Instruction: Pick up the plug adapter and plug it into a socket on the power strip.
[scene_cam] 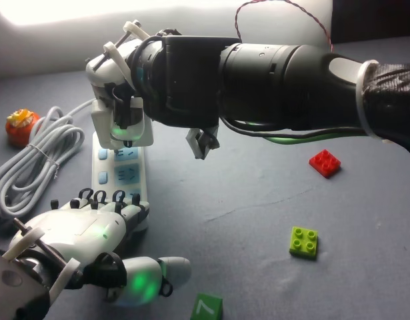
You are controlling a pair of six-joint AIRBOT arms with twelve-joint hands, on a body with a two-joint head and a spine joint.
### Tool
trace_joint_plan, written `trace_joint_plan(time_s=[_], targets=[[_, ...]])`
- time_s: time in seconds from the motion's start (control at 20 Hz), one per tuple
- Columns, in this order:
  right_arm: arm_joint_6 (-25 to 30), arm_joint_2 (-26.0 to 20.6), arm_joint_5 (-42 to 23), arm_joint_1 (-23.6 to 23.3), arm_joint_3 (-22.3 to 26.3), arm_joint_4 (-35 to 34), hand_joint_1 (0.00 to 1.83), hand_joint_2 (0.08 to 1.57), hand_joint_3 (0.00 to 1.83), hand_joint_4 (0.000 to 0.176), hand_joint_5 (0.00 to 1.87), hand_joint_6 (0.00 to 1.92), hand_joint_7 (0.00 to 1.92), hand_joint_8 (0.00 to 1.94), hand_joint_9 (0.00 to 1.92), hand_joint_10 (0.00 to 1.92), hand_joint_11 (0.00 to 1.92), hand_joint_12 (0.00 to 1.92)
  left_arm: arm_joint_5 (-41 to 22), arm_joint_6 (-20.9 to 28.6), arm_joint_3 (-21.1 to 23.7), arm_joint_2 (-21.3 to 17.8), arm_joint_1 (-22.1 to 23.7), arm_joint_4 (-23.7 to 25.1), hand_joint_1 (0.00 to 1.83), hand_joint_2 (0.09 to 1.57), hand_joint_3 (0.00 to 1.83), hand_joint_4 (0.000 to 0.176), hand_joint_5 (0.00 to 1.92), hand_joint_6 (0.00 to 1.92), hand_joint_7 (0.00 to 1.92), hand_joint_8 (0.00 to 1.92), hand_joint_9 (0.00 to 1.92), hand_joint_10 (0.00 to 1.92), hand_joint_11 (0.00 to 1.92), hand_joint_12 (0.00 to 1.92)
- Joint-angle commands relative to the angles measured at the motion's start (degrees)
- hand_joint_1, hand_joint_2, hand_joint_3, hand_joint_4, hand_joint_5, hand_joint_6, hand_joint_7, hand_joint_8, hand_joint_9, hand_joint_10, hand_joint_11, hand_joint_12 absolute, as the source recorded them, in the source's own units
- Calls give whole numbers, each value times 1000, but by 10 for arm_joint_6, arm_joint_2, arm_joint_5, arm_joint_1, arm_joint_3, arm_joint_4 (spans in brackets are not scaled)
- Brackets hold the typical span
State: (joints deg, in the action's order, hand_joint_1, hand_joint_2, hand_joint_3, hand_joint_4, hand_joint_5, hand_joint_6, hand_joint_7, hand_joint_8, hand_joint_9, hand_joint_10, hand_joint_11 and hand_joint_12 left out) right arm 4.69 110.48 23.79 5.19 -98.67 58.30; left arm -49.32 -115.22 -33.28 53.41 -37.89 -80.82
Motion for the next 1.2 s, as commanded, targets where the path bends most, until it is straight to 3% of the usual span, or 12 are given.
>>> trace_joint_plan(time_s=[0.0, 0.8, 0.95, 1.15], targets=[[-6, -2, -14, 0, -2, 20, 1224, 1112, 0, 0, 913, 1036, 1079, 890, 1266, 6, 809, 1032, -13, 1, 2, 2, 1, 3, 0, 1150, 0, 0, 149, 2, 156, 2, 155, 2, 0, 331], [-13, -5, -5, -8, -1, 19, 1222, 1115, 0, 0, 912, 1033, 1069, 912, 1272, 6, 805, 1055, -18, 1, 1, 3, 4, 3, 0, 1150, 0, 0, 146, 3, 161, 5, 155, 4, 0, 310], [-54, -5, -5, -8, 0, -30, 1216, 1123, 0, 0, 898, 1065, 1048, 935, 1253, 0, 791, 1049, -18, 1, 1, 4, 5, 3, 0, 1151, 0, 0, 141, 0, 160, 2, 156, 2, 0, 326], [-56, -5, -2, -9, 3, -31, 1223, 1114, 0, 0, 909, 1040, 1072, 904, 1262, 4, 795, 1047, -20, 1, 1, 4, 6, 3, 0, 1152, 0, 0, 140, 2, 150, 2, 145, 1, 0, 303]])
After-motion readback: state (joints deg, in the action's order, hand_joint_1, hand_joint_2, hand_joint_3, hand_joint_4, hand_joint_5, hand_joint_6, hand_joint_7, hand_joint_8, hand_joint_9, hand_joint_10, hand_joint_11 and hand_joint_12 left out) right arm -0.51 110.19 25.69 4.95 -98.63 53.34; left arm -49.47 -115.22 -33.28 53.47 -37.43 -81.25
